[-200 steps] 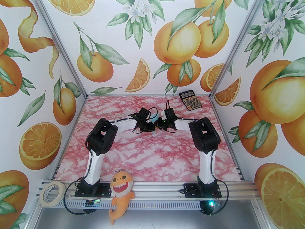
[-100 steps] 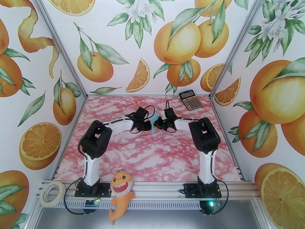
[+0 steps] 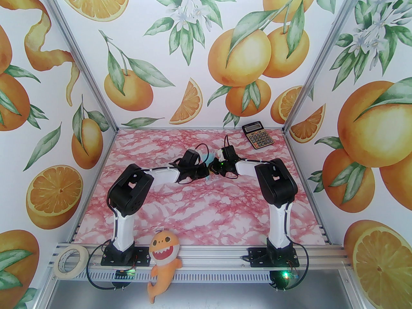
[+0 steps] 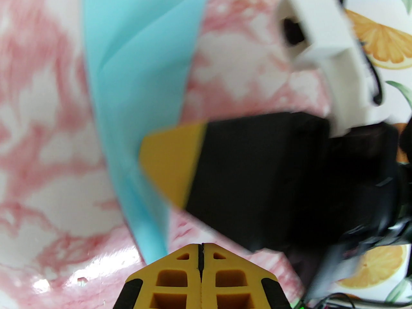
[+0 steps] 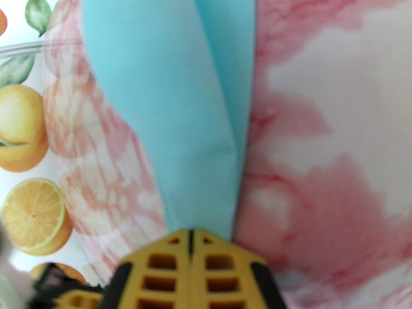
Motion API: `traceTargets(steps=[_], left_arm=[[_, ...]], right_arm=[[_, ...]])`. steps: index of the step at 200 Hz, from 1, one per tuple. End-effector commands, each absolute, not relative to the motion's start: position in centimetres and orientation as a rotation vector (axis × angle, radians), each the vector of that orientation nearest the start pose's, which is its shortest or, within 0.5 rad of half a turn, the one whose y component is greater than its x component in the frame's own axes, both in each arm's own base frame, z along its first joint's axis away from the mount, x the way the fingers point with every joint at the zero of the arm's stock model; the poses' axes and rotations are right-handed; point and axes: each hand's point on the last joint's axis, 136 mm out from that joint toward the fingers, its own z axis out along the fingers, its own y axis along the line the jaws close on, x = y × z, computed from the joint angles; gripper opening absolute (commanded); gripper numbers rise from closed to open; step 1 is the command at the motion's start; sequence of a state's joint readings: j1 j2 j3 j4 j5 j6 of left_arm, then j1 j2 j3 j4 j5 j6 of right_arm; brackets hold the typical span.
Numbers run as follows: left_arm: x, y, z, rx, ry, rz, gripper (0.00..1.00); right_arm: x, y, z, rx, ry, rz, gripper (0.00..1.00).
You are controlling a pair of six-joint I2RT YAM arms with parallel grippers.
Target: Fold a paper plane with a square sheet of paper (fold left side to right side)
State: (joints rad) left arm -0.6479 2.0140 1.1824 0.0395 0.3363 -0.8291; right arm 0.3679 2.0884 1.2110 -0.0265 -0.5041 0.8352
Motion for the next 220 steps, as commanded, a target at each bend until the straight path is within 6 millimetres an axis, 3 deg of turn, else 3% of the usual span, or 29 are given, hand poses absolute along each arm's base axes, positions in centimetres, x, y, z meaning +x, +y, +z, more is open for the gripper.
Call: traceTargets(steps=[1,41,80,182,220], left_arm=[[37.4,-36.8,5.7,-0.074,2.507,-1.119,0.00],[37.5,-36.5,5.1,-0.130,2.479,-1.089,0.00],[37.7,-35.6,3.1,-0.151,2.515,-1.042,0.00],[36.3,-34.1,-0.3,-0.161,2.613,-0.986,0.00],[35.0,-33.4,-1.9,-0.180,2.687,-0.957,0.00]], right_arm=[[41.2,24.9,-1.8,0.493,2.738,1.016,0.00],[41.3,25.0,-1.8,0.500,2.730,1.037,0.00],[41.0,25.0,-2.0,0.494,2.735,1.037,0.00],[41.3,25.2,-1.7,0.483,2.725,1.054,0.00],[42.5,25.2,-0.6,0.454,2.697,1.068,0.00]])
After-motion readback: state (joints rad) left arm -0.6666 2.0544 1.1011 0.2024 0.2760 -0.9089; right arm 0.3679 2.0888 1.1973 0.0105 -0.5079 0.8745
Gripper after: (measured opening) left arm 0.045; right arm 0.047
